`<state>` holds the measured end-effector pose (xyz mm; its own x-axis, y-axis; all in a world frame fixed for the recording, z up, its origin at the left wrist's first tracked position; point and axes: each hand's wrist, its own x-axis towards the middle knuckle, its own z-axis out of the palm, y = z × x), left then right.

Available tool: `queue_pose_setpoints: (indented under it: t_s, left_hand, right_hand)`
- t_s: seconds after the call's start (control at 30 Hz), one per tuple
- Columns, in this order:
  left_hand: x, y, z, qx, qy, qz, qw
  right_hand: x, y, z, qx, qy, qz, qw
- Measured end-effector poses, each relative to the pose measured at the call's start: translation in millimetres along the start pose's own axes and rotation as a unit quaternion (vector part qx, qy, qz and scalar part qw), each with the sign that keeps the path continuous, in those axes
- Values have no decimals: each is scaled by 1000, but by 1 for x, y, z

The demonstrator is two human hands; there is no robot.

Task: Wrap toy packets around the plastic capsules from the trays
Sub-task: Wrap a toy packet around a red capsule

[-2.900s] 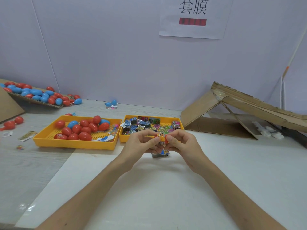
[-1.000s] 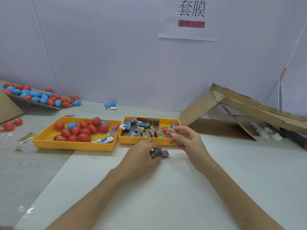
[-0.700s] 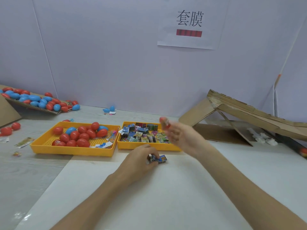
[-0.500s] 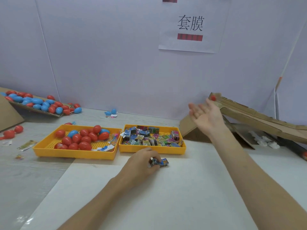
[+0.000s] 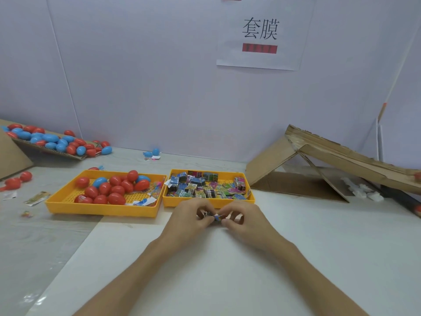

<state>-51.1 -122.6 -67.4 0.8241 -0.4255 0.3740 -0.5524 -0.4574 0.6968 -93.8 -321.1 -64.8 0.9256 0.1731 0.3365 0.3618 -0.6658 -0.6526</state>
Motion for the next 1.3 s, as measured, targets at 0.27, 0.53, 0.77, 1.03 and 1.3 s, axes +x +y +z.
queue_pose_setpoints:
  t_s: [0.27,0.53,0.77,1.03,1.3]
  left_hand:
    - [0,-1,0,-11,-2,-19,1000]
    - [2,-1,-2,-19,-10,-47,999]
    - [2,-4,-5,-7,7,-60,998]
    - [2,-3,-6,-29,-8,-47,998]
    - [3,-2,-6,-24,-7,-66,998]
  right_hand:
    - [0,3,-1,-40,10,-18,999]
    - [2,4,-2,-32,19,-10,999]
    - [5,11,-21,-31,24,2,999]
    - [1,9,-4,-25,-9,-26,999]
    - [3,9,-4,-24,-6,-19,1000]
